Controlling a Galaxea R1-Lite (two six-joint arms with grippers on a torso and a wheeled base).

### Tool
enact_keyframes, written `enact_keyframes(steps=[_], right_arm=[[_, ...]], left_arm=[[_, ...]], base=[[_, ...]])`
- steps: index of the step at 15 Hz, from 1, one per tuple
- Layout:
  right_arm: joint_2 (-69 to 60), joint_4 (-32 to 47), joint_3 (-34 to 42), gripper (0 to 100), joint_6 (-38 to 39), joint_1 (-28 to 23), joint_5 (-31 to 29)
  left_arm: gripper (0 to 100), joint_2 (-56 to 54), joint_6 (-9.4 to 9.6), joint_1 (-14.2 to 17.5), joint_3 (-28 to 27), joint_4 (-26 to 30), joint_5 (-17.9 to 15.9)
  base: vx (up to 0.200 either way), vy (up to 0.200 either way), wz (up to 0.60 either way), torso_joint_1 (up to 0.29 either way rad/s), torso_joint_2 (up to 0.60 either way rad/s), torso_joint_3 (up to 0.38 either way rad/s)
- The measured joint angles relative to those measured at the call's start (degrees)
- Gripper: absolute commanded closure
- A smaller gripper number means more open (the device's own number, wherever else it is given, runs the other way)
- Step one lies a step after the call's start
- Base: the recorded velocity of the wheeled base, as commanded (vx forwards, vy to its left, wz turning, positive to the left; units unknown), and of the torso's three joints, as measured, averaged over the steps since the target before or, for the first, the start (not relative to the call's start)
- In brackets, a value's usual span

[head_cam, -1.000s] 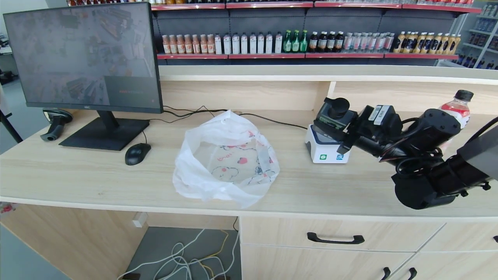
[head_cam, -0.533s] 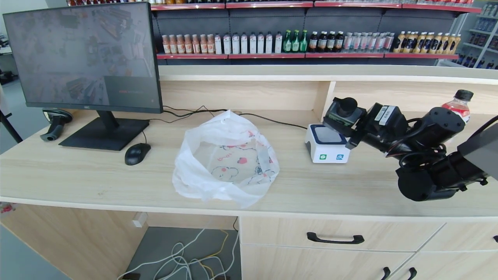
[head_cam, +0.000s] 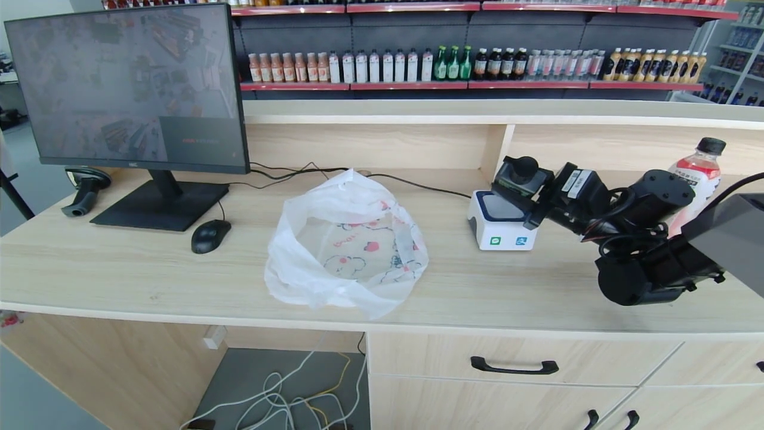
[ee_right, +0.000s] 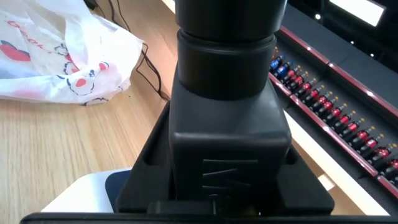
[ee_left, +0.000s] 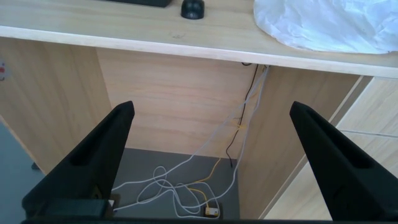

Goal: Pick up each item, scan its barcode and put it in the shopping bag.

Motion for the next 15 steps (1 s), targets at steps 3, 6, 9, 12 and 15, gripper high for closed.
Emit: enact_keyframes(steps=[3,6,9,12,15], right_arm=[[0.9,0.0,-1.3,100,-0.1,0.1,0.0],[1.6,0.0,-2.3,100,-0.1,0.0,0.0],[2.0,0.0,-2.4,100,-0.1,0.0,0.0],[2.2,0.0,-2.3,100,-0.1,0.0,0.0],[2.4,0.0,-2.0,100,-0.1,0.0,-0.1]], left_arm=[[0,0.0,0.00,0.0,0.0,0.0,0.0],[0,0.0,-0.01,0.0,0.0,0.0,0.0],[0,0.0,-0.01,0.0,0.0,0.0,0.0],[0,0.0,-0.01,0.0,0.0,0.0,0.0],[0,0.0,-0.01,0.0,0.0,0.0,0.0]], base=[[0.000,0.000,0.00,0.000,0.00,0.000],[0.000,0.000,0.00,0.000,0.00,0.000],[0.000,0.000,0.00,0.000,0.00,0.000],[0.000,0.000,0.00,0.000,0.00,0.000],[0.000,0.000,0.00,0.000,0.00,0.000]])
